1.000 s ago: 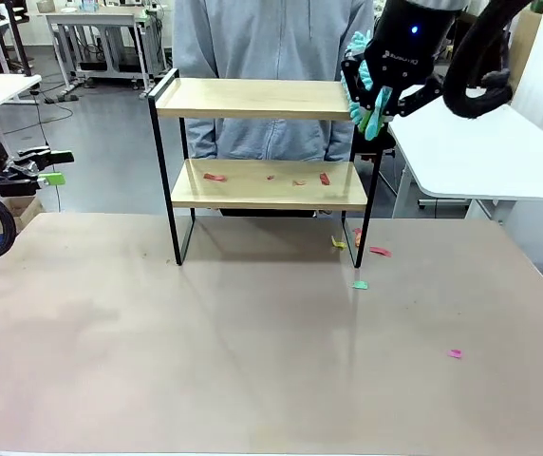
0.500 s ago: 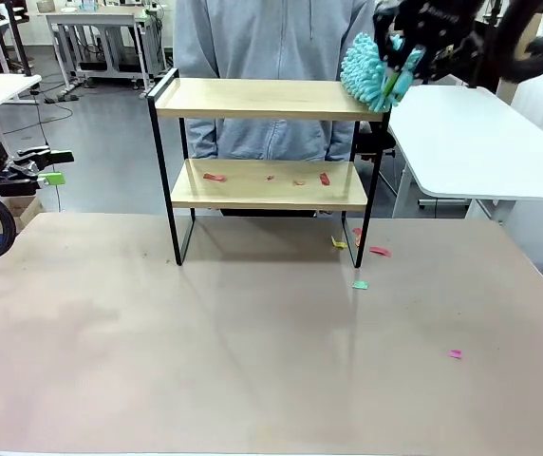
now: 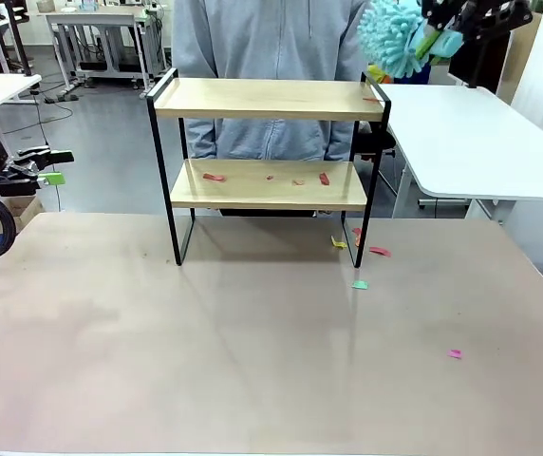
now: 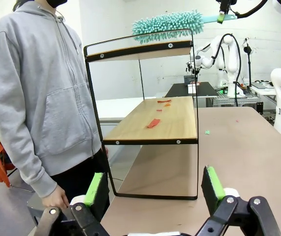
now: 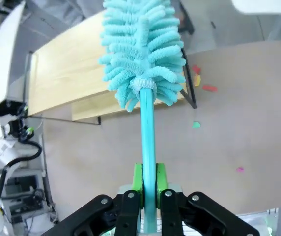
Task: Clean the shelf.
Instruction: Clean the specific section of the Shelf indicated by the human with the Duster.
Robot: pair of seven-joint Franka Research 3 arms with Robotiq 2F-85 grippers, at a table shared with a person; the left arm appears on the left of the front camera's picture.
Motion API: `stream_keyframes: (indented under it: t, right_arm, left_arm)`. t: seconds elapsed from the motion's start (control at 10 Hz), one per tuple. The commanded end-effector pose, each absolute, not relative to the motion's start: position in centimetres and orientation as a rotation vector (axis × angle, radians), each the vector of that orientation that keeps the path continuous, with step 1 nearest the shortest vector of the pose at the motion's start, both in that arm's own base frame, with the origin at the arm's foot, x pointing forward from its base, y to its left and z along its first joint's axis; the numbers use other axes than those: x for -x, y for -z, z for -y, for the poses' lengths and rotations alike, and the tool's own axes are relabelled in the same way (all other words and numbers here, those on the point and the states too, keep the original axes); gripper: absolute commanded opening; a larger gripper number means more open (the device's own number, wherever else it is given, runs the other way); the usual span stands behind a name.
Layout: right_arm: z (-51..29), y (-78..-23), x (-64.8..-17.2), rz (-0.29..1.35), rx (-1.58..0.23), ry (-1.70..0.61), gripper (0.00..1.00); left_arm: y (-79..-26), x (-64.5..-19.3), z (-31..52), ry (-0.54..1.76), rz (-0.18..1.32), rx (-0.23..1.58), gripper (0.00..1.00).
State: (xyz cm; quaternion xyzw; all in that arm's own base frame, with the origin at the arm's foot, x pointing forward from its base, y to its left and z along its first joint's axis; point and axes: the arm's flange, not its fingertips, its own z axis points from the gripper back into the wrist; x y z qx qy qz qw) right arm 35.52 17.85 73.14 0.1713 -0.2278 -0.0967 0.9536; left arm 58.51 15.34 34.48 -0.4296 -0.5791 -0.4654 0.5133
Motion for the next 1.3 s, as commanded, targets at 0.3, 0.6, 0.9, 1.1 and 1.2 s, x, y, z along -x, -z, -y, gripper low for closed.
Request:
stream_keyframes:
  t: [0.3,0.6,0.9,1.1,1.2]
  right_arm:
    - [-15.6,-73.8,-32.1,0.384,-0.514,-0.238,0.13]
    - [-16.8,-72.7,-30.6,0.258,-0.476,-0.597,0.13]
    - [-19.1,-68.7,-28.4,0.131,-0.250,-0.885,0.13]
    - [-18.4,-64.7,-27.8,0.055,-0.144,-0.953,0.13]
    - [-17.5,-62.5,-27.7,0.022,-0.143,-0.976,0.13]
  left_arm:
    - [-34.8,-58.4,-15.2,1.126,1.400,1.023,1.00]
    - [-34.8,-58.4,-15.2,1.126,1.400,1.023,1.00]
    - [-34.8,-58.4,-15.2,1.126,1.400,1.023,1.00]
    - [-34.8,-58.4,-15.2,1.126,1.400,1.023,1.00]
    - [-34.8,-58.4,-15.2,1.126,1.400,1.023,1.00]
